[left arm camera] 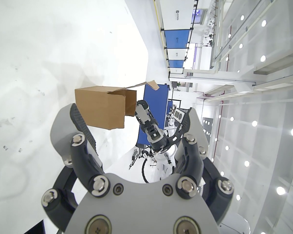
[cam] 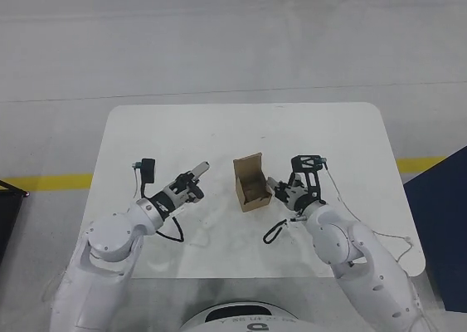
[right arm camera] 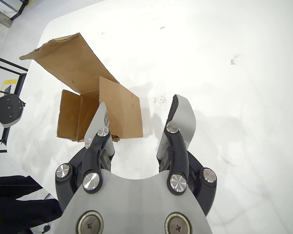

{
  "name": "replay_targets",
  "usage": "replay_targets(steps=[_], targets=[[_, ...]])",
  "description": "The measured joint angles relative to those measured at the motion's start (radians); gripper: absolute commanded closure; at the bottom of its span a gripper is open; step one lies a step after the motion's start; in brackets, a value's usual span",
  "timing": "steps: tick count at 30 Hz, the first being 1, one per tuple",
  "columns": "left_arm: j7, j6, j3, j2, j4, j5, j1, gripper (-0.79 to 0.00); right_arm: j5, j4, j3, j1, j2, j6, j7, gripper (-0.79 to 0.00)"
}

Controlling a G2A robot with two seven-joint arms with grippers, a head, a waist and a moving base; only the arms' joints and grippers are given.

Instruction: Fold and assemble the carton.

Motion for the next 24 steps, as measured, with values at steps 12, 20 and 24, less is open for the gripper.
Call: replay_targets(steps=[12, 20, 24], targets=[[0.048, -0.043, 0.042, -0.006, 0.119, -0.063, -0.061, -0.785, 0.022, 0.112, -0.058, 0.09, -0.016, 0.0, 0.072, -0.32], [0.049, -0.049, 0.058, -0.005, 0.152, -0.079, -0.093, -0.785, -0.009, 0.064, -0.045, 0.077, -0.013, 0.022, 0.109, 0.0], [0.047, -0.052, 0.06, -0.004, 0.16, -0.08, -0.097, -0.785, -0.099, -0.008, -0.04, 0.039, -0.006, 0.054, 0.133, 0.0]])
